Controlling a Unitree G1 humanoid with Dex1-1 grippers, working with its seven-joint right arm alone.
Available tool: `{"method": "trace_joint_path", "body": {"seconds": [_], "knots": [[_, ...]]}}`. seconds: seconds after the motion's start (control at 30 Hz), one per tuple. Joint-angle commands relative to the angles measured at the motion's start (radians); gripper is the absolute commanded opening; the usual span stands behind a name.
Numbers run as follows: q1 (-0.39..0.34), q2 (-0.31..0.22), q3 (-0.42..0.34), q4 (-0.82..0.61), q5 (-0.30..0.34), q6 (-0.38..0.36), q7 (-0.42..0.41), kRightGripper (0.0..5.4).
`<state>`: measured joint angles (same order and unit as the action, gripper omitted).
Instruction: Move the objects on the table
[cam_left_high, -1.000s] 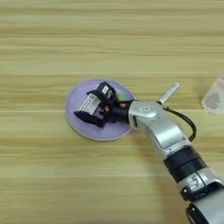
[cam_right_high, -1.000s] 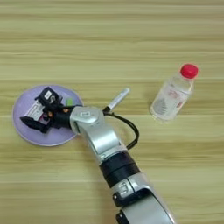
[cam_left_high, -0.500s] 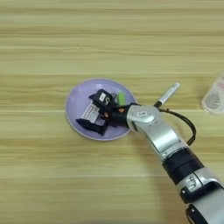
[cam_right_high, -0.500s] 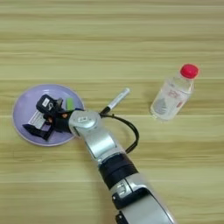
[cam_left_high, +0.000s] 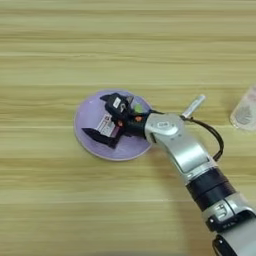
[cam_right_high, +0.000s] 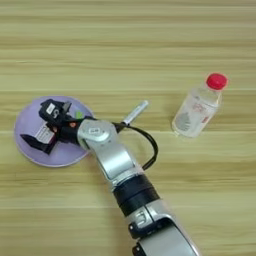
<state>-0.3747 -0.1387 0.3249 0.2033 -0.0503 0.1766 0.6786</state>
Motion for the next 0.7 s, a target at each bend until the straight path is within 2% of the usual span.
{"method": "trace_joint_path", "body": {"seconds": [0.03, 0.17, 0.3, 0.47, 0.57, 0.7], "knots": [[-0.017, -0.002, -0.049, -0.151, 0.009, 0.011, -0.065, 5.36], [0.033, 0.004, -0.068, -0.255, -0.001, 0.024, -0.123, 5.36], [0.099, 0.033, -0.096, -0.356, 0.000, 0.052, -0.210, 5.36], [0.192, 0.092, -0.115, -0.422, -0.004, 0.063, -0.339, 5.36], [0.247, 0.149, -0.125, -0.447, 0.001, 0.055, -0.427, 5.36], [0.314, 0.196, -0.102, -0.464, -0.019, 0.066, -0.515, 5.36]]}}
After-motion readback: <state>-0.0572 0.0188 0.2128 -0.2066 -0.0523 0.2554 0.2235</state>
